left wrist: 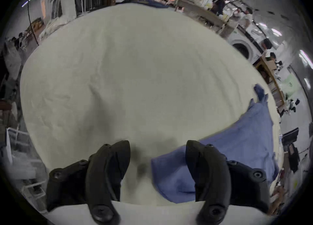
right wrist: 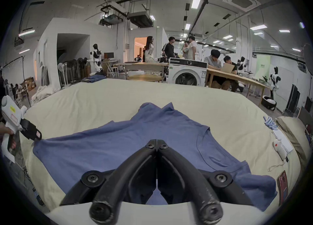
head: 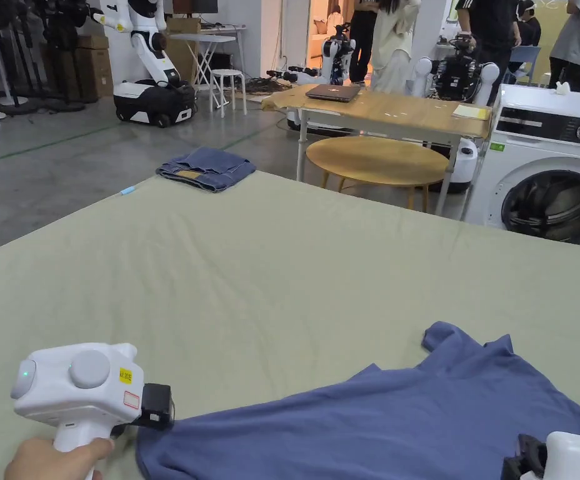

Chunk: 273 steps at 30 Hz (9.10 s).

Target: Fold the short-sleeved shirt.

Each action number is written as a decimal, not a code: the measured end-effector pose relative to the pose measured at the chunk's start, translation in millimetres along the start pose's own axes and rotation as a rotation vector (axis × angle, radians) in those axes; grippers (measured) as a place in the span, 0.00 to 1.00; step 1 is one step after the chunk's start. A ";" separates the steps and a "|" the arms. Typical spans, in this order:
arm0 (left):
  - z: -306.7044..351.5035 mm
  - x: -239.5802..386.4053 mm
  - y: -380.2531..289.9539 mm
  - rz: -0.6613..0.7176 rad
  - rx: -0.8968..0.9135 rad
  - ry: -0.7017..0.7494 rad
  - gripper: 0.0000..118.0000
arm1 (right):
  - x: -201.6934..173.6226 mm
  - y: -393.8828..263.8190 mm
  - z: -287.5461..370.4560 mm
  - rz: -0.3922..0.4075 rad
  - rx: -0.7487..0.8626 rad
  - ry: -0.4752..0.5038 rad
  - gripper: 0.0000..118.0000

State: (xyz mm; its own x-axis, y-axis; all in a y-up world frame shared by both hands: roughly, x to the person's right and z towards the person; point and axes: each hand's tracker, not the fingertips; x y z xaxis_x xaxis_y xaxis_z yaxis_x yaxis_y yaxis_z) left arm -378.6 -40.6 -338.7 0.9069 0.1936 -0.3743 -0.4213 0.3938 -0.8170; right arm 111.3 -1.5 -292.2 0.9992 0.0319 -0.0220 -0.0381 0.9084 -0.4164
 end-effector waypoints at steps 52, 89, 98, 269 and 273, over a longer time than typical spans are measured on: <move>22.1 27.1 -30.7 -0.135 0.135 -0.060 0.00 | 105.1 90.9 -332.5 0.169 -0.619 0.168 0.52; 236.5 145.6 124.1 -0.378 0.652 -0.290 0.00 | 199.2 289.1 14.4 -0.014 0.226 -0.210 0.00; 298.2 224.8 207.4 -0.421 0.764 -0.301 0.00 | 230.8 373.3 47.2 -0.049 0.346 -0.317 0.00; 36.3 45.4 -111.2 -0.399 0.042 -0.128 0.03 | 191.7 -113.3 90.3 -0.100 -0.593 -0.122 0.26; 40.1 44.6 -111.7 -0.397 0.045 -0.138 0.03 | 191.4 -109.7 89.5 -0.169 -0.590 -0.071 0.04</move>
State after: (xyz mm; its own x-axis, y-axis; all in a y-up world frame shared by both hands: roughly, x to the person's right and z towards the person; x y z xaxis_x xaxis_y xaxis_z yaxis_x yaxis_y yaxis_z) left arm -291.6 -39.9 -246.6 0.9902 0.1365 0.0301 -0.0428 0.5007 -0.8646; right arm 307.3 -57.8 -169.4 0.9890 -0.0466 0.1403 0.1439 0.5205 -0.8417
